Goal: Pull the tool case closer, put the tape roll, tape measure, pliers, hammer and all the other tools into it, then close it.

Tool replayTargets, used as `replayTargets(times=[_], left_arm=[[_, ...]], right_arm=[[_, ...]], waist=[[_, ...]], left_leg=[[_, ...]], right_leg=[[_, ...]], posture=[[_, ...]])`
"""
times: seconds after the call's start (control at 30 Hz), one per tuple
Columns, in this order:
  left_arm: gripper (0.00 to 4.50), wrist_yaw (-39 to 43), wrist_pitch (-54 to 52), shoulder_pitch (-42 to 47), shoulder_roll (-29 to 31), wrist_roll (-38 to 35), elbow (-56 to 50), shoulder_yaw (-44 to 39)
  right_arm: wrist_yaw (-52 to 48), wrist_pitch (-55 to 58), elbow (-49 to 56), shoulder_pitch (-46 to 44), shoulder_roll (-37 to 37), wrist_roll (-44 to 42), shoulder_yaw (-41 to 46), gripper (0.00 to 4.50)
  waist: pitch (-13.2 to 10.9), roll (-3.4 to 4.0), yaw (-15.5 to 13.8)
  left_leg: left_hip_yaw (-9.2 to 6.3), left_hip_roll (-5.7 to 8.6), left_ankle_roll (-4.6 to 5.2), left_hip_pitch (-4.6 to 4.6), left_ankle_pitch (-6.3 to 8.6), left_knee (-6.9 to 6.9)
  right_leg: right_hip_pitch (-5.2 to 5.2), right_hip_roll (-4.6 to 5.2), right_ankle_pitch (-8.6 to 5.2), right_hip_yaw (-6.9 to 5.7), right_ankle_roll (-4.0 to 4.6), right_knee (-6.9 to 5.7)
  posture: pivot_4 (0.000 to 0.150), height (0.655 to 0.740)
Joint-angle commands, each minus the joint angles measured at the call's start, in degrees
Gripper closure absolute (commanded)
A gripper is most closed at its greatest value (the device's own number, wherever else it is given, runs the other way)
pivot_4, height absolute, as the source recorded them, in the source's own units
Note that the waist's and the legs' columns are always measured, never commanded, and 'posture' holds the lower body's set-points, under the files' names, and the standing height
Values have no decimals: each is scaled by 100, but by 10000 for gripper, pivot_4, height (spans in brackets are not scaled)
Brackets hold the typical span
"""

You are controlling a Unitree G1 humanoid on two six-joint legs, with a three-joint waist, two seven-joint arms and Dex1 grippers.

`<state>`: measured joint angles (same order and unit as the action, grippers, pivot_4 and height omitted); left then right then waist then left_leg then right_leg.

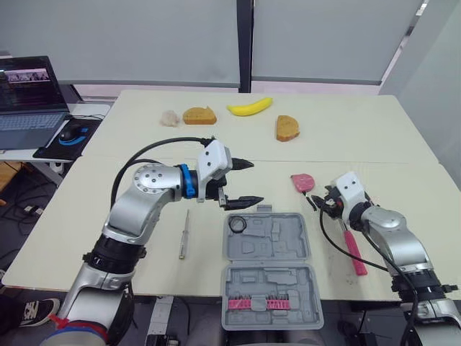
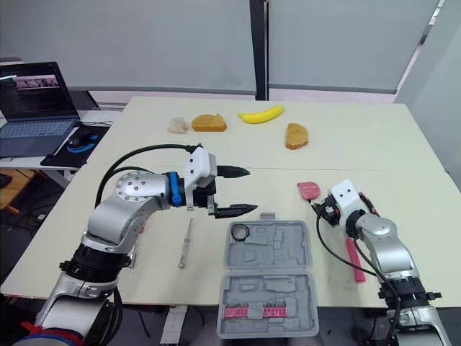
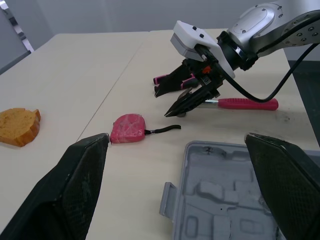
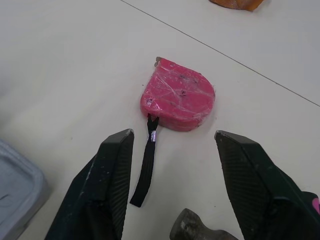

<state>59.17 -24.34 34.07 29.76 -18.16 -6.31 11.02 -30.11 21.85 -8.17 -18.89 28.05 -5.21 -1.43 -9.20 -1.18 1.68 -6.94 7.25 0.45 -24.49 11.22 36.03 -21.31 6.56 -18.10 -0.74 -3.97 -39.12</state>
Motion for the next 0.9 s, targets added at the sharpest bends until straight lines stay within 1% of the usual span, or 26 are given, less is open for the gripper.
replayTargets(times=[0.03, 0.33, 0.63, 0.8, 0.83, 0.87, 0.9], left_arm=[[0, -52, 190, 70, -76, 94, -37, 51], [0, 2, 276, -83, -108, 218, -65, 142], [0, -52, 204, -116, -163, 239, -154, 235], [0, -91, 127, -164, -164, 240, -234, 235], [0, -94, 111, -175, -153, 236, -251, 225], [0, -100, 99, -184, -140, 236, -264, 215], [0, -109, 90, -191, -129, 238, -273, 208]], right_arm=[[58, -102, -65, -127, -108, 9, 40, 26442], [72, -195, -494, -214, -322, 126, -83, 26442], [256, -694, -1677, -750, -634, 384, -185, 26442], [296, -786, -1981, -854, -701, 470, -194, 26442], [306, -806, -2004, -857, -707, 468, -184, 30058], [307, -835, -2021, -858, -719, 454, -168, 30900], [304, -851, -2032, -858, -726, 444, -157, 32694]], waist=[[0, 0, 1], [0, 1, 10], [1, 2, 17], [1, 2, 18], [2, 3, 18], [2, 3, 18], [2, 3, 17]], left_leg=[[0, 0, 0, 0, 0, 0], [0, -2, -1, 0, 0, 0], [0, -6, -4, 3, -2, 1], [0, -7, -5, 3, -3, 1], [0, -7, -5, 3, -3, 1], [0, -6, -5, 3, -3, 1], [0, -7, -5, 3, -3, 1]], right_leg=[[0, 0, 0, 0, 0, 0], [-2, -24, 0, 4, 0, -1], [-1, -31, 1, 6, 1, -5], [-1, -32, 1, 6, 1, -6], [-1, -32, 1, 6, 1, -6], [-1, -32, 1, 7, 1, -6], [-1, -32, 1, 7, 1, -6]], posture=[[1500, 7400], [1500, 7400], [1500, 7400], [1500, 7400], [1500, 7400], [1500, 7400], [1500, 7400]])
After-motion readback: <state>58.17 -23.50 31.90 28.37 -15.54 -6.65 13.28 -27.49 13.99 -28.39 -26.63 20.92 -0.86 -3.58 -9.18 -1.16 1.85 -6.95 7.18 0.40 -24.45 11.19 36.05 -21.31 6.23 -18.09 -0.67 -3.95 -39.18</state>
